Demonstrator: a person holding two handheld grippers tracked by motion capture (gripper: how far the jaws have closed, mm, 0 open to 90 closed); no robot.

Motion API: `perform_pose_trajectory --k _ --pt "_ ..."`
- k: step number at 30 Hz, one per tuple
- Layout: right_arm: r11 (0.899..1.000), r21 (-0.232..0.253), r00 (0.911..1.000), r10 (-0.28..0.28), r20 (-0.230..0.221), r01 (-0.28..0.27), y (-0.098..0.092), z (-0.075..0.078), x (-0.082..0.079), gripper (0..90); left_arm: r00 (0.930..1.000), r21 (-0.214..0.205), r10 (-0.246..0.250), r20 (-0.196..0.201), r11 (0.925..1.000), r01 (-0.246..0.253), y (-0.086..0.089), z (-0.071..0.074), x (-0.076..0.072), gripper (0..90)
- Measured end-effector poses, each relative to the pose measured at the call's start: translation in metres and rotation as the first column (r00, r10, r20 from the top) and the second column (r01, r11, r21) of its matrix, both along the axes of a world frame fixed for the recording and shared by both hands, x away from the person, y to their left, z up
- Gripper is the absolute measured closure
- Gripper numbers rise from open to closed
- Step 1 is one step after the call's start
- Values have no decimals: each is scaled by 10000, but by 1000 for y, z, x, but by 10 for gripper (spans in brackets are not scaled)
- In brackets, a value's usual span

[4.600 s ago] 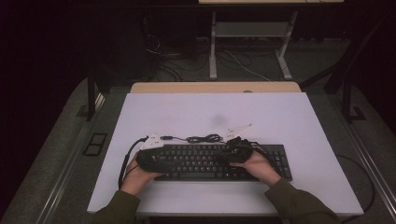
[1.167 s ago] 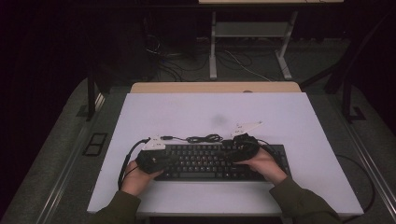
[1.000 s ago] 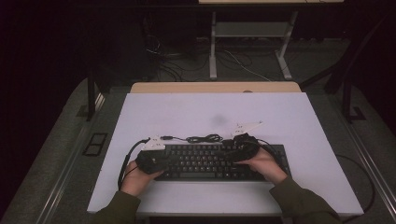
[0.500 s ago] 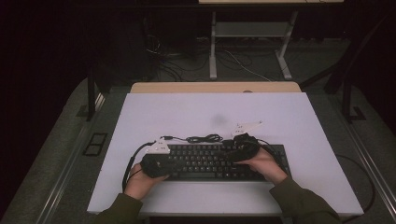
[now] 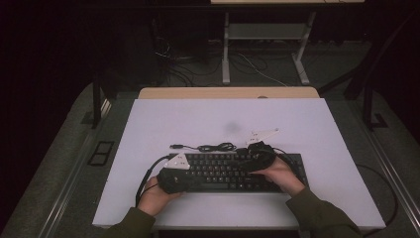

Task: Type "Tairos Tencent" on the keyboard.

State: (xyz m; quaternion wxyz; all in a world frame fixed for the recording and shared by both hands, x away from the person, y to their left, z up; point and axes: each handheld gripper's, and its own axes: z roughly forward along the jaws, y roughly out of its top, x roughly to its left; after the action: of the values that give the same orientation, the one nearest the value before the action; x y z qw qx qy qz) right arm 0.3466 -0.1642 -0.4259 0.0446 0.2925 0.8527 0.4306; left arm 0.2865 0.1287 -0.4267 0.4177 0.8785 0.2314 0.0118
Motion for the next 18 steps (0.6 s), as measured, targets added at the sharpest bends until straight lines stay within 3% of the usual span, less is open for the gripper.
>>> perform_pose_trajectory --k 12,18 --pt "10000 -21 10000 37 20 -37 1 0 0 394 9999 427 -157 -9 9990 158 -5 -5 0 888" --pt "10000 -23 10000 31 25 -31 0 0 0 394 9999 379 -145 8 9992 144 -5 -6 1 888"
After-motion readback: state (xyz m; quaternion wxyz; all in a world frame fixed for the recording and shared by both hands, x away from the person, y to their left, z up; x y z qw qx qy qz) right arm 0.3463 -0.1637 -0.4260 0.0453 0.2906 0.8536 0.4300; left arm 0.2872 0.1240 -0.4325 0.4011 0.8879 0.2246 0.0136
